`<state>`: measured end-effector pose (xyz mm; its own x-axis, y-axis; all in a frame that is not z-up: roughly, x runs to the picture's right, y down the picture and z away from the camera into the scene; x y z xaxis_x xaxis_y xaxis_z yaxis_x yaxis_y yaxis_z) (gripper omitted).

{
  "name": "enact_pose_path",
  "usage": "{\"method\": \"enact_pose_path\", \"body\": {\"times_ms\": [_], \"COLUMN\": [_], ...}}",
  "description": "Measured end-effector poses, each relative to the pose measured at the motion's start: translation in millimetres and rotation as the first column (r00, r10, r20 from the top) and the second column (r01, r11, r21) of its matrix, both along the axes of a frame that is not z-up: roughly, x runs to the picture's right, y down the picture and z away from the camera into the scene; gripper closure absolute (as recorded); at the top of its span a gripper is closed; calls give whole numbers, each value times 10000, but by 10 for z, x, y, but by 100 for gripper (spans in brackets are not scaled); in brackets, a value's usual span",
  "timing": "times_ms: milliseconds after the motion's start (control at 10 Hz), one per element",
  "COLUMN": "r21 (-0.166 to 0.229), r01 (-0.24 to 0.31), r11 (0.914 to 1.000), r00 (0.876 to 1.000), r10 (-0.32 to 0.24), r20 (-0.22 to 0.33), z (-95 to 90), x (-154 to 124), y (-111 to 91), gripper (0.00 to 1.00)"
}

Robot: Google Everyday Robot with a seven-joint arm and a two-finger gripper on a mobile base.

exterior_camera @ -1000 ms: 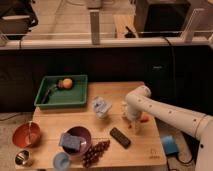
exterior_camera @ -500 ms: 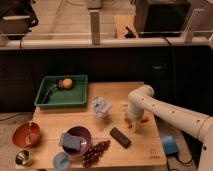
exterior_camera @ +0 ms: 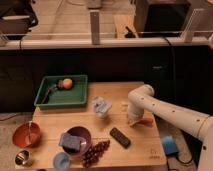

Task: Place pepper in table surface

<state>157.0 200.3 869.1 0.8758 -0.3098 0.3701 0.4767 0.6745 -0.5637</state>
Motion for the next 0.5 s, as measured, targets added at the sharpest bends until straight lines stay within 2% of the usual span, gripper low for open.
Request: {"method": "enact_pose_path", "body": {"times_ms": [300,500], "r21": [-146,-102], "r01": [68,112], "r11": [9999,9999], "r00": [10000,9999], "r10": [-69,-113], "r20": [-65,-90], "z": [-41,-47], "x": [22,35], "y": [18,2], "gripper": [100,100]}}
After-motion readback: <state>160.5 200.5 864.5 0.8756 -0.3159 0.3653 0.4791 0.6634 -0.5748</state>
